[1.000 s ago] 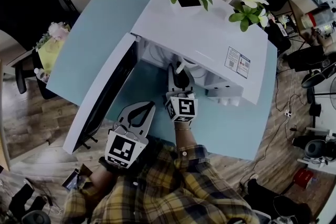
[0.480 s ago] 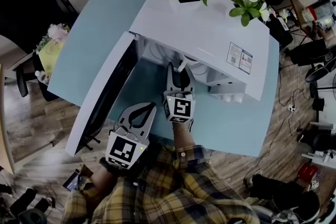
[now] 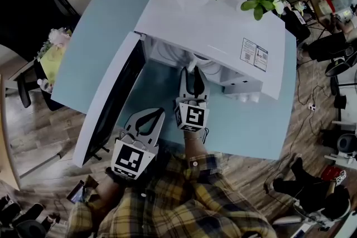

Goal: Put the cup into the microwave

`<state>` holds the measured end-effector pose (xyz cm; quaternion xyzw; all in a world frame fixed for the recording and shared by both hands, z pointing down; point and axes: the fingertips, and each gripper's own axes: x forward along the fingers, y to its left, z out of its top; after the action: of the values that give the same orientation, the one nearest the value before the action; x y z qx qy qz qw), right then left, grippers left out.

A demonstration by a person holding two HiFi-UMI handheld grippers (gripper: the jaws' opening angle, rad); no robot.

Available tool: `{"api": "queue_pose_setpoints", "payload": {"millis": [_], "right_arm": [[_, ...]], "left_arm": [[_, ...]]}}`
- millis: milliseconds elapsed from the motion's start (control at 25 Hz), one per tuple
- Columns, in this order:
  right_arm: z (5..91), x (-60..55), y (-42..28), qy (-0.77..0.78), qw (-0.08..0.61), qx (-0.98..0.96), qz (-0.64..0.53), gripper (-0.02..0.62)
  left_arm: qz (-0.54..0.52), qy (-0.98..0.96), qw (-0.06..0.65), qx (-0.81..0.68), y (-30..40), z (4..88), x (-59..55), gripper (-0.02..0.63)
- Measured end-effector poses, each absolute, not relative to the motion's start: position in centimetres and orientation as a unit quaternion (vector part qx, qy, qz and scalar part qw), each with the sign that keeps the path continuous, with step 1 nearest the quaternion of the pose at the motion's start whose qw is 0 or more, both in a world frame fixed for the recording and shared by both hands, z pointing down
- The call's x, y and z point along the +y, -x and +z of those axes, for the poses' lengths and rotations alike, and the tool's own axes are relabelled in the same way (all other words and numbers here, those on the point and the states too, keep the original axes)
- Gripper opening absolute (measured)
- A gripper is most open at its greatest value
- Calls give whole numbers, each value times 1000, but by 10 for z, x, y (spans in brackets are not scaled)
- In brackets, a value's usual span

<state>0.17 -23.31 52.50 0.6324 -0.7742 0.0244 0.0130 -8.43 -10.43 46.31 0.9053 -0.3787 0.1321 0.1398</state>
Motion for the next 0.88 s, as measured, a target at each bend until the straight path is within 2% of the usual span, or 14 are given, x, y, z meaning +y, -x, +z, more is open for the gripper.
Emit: {"api": "queue_pose_setpoints", "payload": {"millis": [880], "right_arm": [[473,-200,-20,-602,18,-798,13,120]], "left_arm": [[89,-906,124,-396,89,435,-110,-8]]}}
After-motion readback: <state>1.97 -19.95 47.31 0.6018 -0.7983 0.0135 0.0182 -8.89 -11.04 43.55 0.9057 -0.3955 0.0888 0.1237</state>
